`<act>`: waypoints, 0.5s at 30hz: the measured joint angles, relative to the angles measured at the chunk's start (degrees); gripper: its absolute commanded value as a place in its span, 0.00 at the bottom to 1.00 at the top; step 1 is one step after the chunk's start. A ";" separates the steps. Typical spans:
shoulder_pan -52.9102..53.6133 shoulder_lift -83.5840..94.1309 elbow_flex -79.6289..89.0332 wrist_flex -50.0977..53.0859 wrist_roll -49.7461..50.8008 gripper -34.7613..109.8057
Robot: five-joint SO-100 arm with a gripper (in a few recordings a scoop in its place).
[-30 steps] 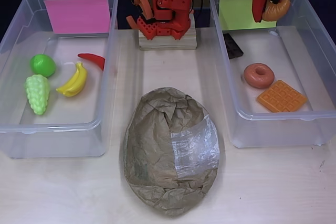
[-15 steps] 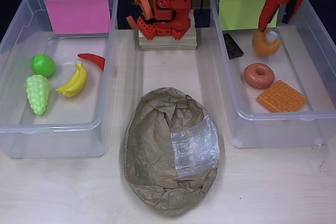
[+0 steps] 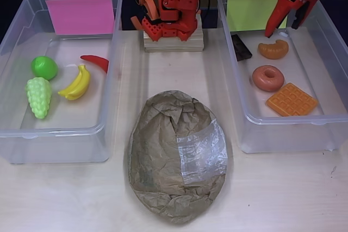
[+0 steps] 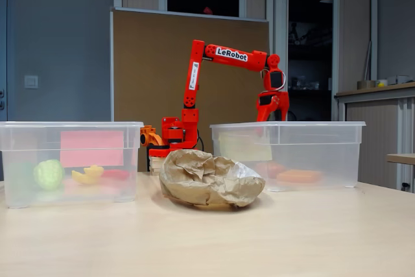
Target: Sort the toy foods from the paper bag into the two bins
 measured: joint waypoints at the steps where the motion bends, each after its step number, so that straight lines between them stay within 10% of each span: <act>1: 0.97 1.41 0.79 0.35 -1.32 0.48; 9: 9.93 13.18 7.47 4.31 -10.11 0.24; 15: 18.90 21.62 9.93 4.75 -13.71 0.24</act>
